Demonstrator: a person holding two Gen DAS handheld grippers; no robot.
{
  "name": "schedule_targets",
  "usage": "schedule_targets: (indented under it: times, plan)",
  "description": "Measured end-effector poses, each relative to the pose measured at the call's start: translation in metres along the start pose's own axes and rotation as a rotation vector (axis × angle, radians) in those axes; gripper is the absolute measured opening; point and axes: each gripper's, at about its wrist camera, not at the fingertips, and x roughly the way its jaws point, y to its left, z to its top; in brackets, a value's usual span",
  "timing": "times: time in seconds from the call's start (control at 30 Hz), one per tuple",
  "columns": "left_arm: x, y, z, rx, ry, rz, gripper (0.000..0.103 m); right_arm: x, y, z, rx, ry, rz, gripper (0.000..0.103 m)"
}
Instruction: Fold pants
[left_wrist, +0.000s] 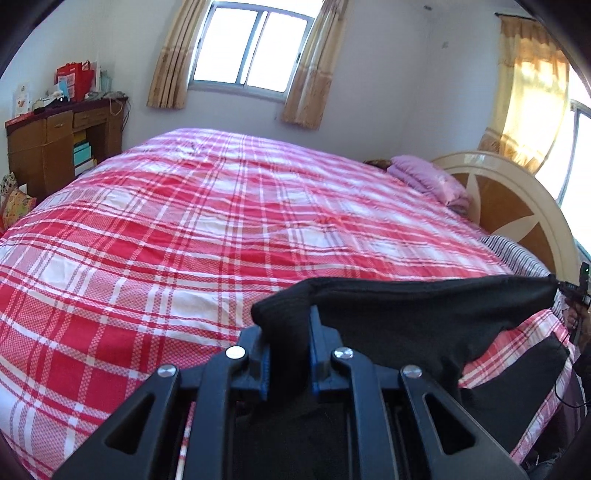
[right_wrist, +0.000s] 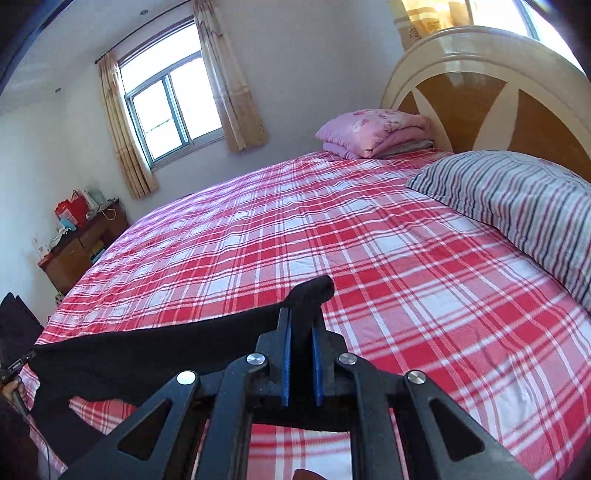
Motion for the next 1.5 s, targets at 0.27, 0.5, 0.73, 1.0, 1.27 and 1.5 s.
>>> schedule_targets:
  times: [0.27, 0.5, 0.73, 1.0, 1.27, 1.5]
  plan:
    - [-0.041, 0.003, -0.037, 0.010, -0.062, -0.088, 0.017, -0.053, -0.023, -0.042, 0.067, -0.003, -0.018, 0.009]
    - [-0.061, 0.002, -0.089, 0.084, 0.006, -0.116, 0.017, -0.074, -0.039, -0.087, 0.103, 0.078, -0.041, 0.009]
    - [-0.085, 0.009, -0.117, 0.146, 0.039, -0.071, 0.048, -0.085, -0.039, -0.121, 0.033, 0.197, -0.085, 0.014]
    - [-0.115, 0.035, -0.129, 0.139, 0.036, 0.025, 0.055, -0.130, -0.024, -0.116, -0.071, 0.184, -0.200, 0.050]
    - [-0.134, 0.026, -0.130, 0.132, 0.001, 0.016, 0.055, -0.146, 0.041, -0.106, -0.168, 0.127, -0.192, 0.051]
    - [-0.099, -0.013, -0.123, 0.214, 0.050, 0.010, 0.055, -0.091, 0.205, -0.142, -0.483, 0.219, 0.128, 0.051]
